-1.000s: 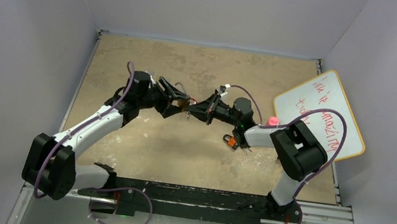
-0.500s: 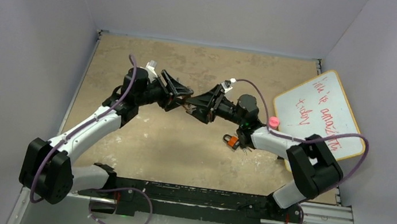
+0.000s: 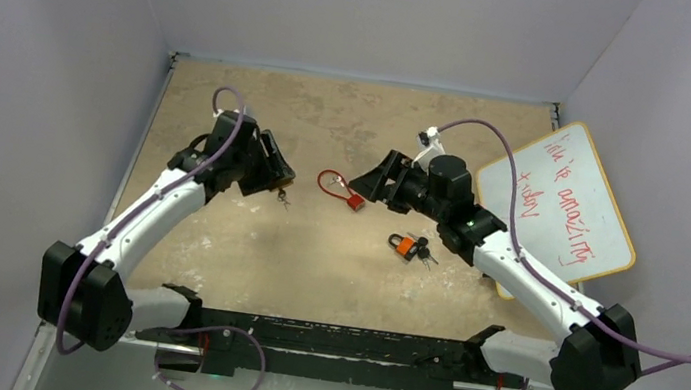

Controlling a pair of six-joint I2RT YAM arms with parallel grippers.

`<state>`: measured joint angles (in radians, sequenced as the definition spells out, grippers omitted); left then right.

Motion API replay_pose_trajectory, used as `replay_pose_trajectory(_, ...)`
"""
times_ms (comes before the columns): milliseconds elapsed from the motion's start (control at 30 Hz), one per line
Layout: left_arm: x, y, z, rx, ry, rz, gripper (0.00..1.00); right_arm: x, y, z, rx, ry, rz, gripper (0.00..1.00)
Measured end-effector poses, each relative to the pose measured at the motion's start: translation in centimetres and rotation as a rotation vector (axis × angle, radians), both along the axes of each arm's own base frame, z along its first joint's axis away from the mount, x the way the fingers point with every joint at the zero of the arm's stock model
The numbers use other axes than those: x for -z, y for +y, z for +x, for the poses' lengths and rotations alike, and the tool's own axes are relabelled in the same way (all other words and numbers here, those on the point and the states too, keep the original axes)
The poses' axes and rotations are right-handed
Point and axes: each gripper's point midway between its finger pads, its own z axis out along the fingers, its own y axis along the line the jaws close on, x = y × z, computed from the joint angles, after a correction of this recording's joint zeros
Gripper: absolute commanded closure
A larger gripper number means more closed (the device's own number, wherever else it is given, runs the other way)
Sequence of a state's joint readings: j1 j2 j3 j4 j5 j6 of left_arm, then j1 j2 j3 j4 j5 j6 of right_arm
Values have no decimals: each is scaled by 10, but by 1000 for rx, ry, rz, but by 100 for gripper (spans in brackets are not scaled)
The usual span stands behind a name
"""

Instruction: Unlock with the key

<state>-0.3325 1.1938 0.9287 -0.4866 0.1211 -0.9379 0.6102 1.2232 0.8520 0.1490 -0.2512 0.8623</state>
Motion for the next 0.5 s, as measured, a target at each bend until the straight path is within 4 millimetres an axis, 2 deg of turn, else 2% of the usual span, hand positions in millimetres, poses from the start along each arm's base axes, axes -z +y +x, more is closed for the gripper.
replay_pose_trajectory(167, 23, 39, 17, -15, 87, 237, 84, 28, -19, -1, 46, 36, -137, 22)
replay_pose_trajectory(333, 67, 81, 21, -28, 249, 372, 83, 42, -28, -4, 64, 68, -197, 23)
replay_pose_trajectory(400, 81, 87, 19, -5, 304, 408, 80, 48, -33, -5, 77, 86, -226, 24)
replay_pose_trajectory(500, 95, 86, 28, 41, 354, 433, 77, 58, -40, -8, 92, 118, -276, 23)
